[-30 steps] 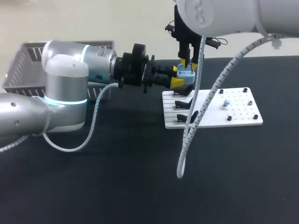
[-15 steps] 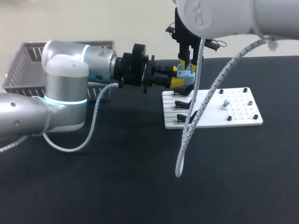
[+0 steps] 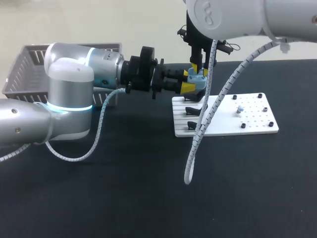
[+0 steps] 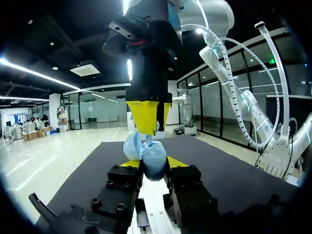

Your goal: Pick up each earbud case from the left stands, insert the matching earbuds, close the lid, and place the case in the box.

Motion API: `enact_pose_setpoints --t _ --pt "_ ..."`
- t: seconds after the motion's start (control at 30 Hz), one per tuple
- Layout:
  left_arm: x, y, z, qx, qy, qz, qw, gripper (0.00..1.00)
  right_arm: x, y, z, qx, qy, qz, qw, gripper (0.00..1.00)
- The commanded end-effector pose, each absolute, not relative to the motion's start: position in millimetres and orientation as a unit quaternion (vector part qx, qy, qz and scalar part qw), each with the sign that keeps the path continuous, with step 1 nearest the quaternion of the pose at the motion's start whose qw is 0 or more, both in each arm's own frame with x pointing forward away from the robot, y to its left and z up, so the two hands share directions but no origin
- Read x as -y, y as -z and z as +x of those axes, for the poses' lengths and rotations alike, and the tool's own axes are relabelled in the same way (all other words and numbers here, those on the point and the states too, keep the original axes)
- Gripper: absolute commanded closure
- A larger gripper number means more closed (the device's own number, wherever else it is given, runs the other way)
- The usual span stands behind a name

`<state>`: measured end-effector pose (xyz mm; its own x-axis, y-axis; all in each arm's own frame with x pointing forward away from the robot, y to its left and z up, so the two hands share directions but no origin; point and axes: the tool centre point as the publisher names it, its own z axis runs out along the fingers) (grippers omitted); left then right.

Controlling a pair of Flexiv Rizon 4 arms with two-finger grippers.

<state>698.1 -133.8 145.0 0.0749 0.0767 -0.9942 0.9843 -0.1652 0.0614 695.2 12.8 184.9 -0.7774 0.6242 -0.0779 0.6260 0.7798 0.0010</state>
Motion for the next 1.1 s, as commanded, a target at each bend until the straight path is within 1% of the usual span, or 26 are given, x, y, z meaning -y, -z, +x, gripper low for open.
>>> enact_pose_setpoints --t 0.03,0.53,0.57,0.6,0.63,0.77,0.9,1.1 --pt "134 -144 699 -0.460 0.500 0.576 0.454 1.00 -13 -184 697 -0.942 0.014 0.332 0.038 1.00" --pt "134 -144 699 -0.460 0.500 0.576 0.454 1.00 -10 -177 701 -0.941 0.016 0.335 0.035 1.00" --pt "134 -144 699 -0.460 0.500 0.576 0.454 1.00 -10 -177 701 -0.941 0.013 0.336 0.034 0.82" --pt "134 -144 699 -0.460 0.500 0.576 0.454 1.00 -10 -177 700 -0.941 0.012 0.336 0.034 0.48" --pt "134 -144 699 -0.460 0.500 0.576 0.454 1.00 -10 -177 700 -0.941 0.010 0.337 0.034 0.00" --pt "134 -144 699 -0.460 0.500 0.576 0.454 1.00 -7 -186 689 -0.940 -0.010 0.336 0.049 0.00" --pt "134 -144 699 -0.460 0.500 0.576 0.454 1.00 3 -202 664 -0.939 -0.042 0.334 0.073 0.00" --pt "134 -144 699 -0.460 0.500 0.576 0.454 1.00 30 -211 643 -0.947 -0.084 0.272 0.147 0.00"
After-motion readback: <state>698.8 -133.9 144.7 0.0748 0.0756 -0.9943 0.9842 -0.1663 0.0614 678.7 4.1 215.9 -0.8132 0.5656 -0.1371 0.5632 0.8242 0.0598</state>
